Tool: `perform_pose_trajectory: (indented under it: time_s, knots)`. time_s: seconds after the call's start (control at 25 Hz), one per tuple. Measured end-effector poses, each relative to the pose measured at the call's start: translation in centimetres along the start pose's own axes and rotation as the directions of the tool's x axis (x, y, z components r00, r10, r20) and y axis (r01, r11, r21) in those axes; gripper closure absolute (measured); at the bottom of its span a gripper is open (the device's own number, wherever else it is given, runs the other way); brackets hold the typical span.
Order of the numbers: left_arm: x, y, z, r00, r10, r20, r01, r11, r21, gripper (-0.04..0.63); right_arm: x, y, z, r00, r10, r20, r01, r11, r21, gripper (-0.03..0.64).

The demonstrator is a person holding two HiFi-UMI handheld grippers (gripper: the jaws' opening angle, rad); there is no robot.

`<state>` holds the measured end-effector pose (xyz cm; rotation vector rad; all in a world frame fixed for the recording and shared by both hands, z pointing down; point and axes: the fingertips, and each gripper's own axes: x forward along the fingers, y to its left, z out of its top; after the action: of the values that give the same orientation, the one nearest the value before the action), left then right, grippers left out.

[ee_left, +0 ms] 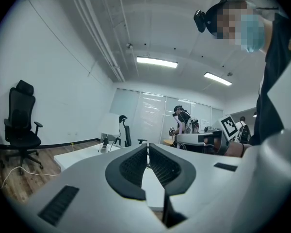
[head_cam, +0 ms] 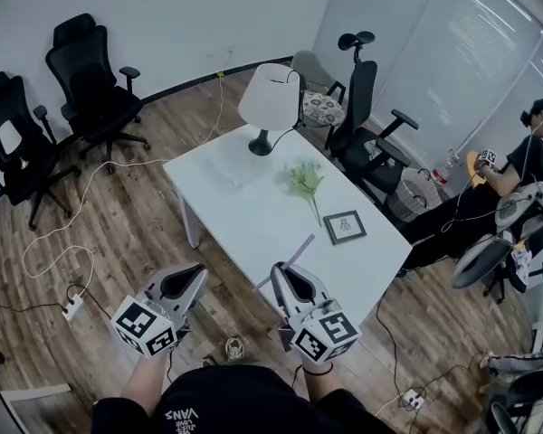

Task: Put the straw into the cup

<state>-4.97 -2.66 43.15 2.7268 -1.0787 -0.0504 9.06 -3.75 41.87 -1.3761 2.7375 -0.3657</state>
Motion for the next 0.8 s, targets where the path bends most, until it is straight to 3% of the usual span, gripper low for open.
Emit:
perform_pose_trajectory:
  time_s: [0.8]
  knots:
    - [6.4, 4.1, 0.1, 0.997, 0.074, 0.009, -0.073, 0.997, -0.018, 0.572, 5.1, -6.2, -0.1, 0.997, 0.065, -0.041, -0.064, 0.998, 0.017, 0.580]
